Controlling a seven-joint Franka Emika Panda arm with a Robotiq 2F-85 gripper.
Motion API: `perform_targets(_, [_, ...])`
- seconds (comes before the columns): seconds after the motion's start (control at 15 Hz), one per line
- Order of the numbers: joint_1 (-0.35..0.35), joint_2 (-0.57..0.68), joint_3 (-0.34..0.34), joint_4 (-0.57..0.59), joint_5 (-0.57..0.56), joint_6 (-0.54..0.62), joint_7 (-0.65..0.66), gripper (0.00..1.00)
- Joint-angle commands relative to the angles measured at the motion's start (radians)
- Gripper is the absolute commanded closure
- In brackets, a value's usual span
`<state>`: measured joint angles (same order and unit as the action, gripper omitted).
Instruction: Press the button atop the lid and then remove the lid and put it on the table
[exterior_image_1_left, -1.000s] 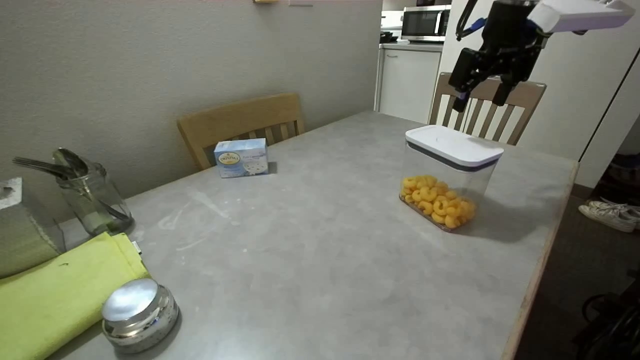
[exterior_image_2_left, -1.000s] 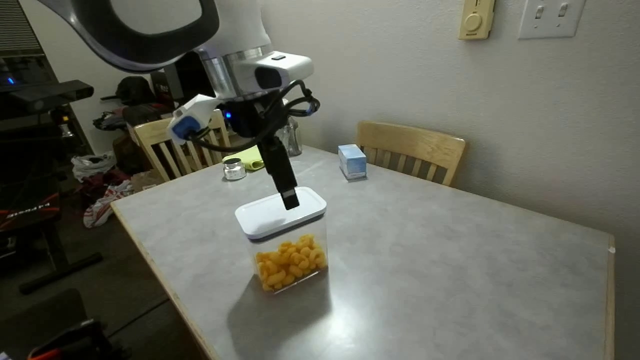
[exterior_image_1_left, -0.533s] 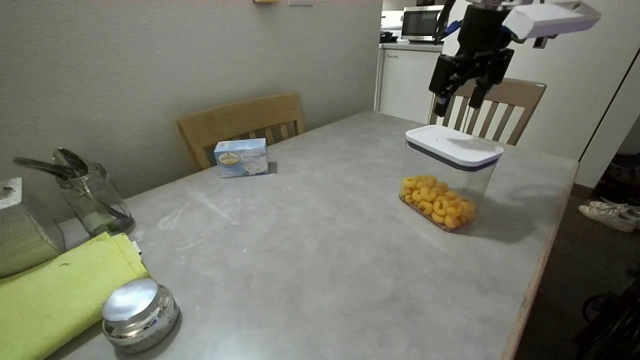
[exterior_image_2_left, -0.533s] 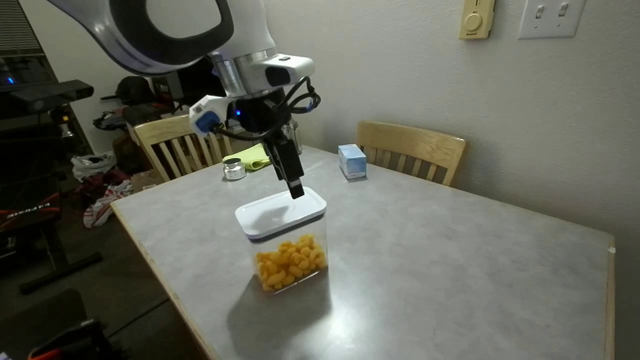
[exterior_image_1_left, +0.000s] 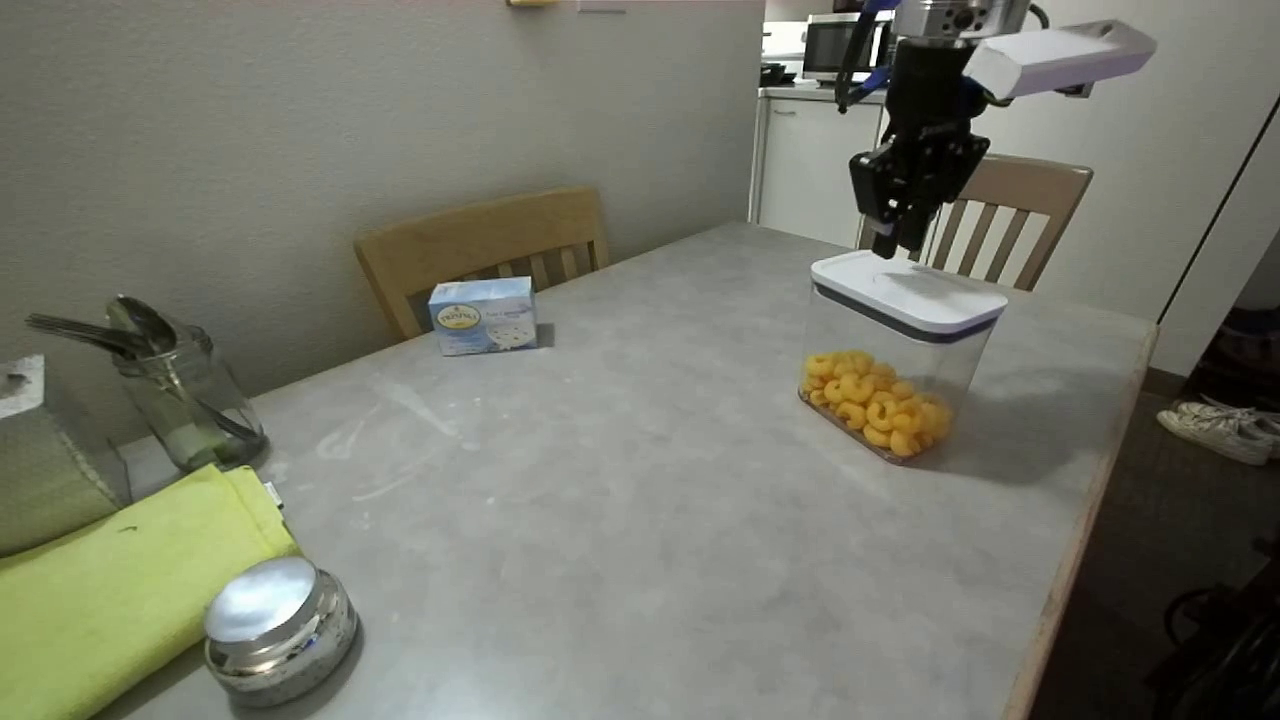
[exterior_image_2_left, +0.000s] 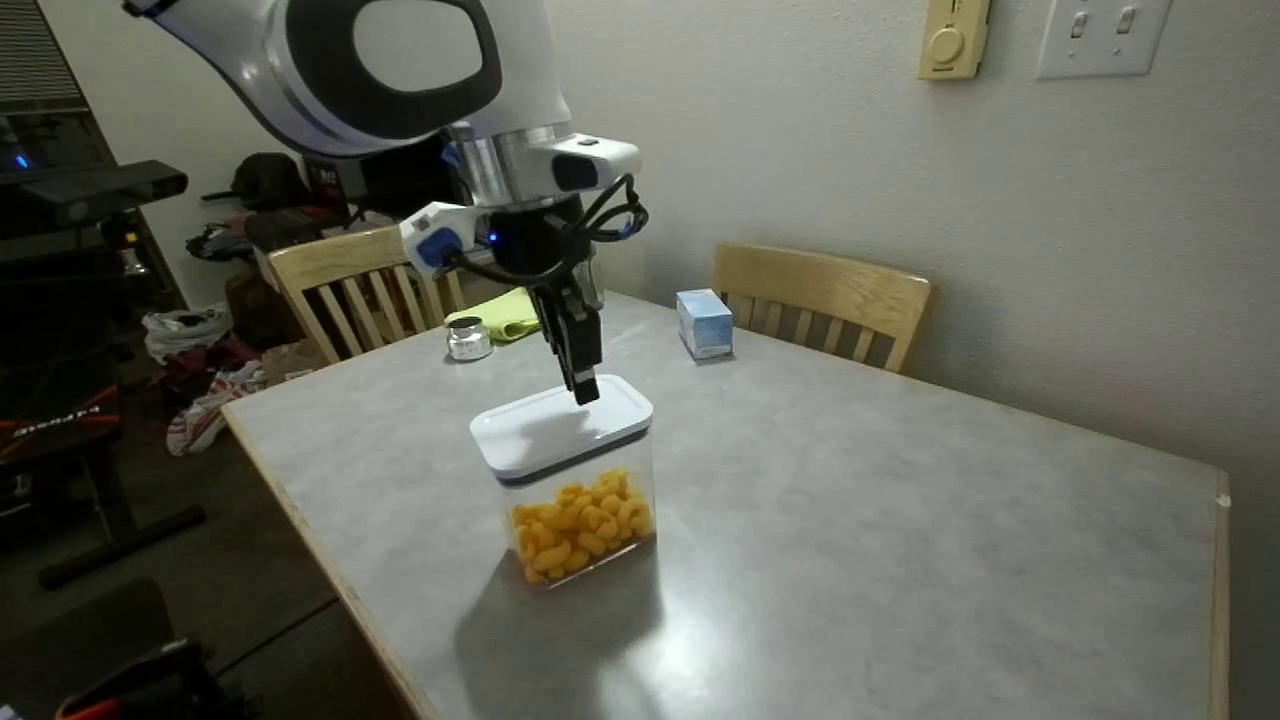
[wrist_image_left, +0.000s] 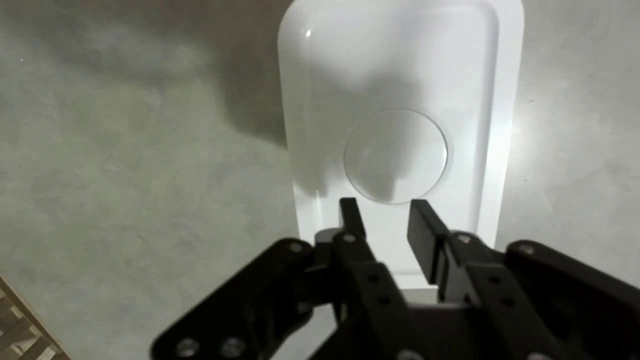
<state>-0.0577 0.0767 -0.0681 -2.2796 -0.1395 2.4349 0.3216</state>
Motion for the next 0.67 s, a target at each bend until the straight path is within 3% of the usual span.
perform_targets(0.0, [0.015, -0.007, 0.005, 0.030, 0.042, -0.095, 0.022, 0.97])
perform_targets(0.6, [0.023, 0.007, 0.002, 0.011, 0.073, -0.077, 0.057, 1.00])
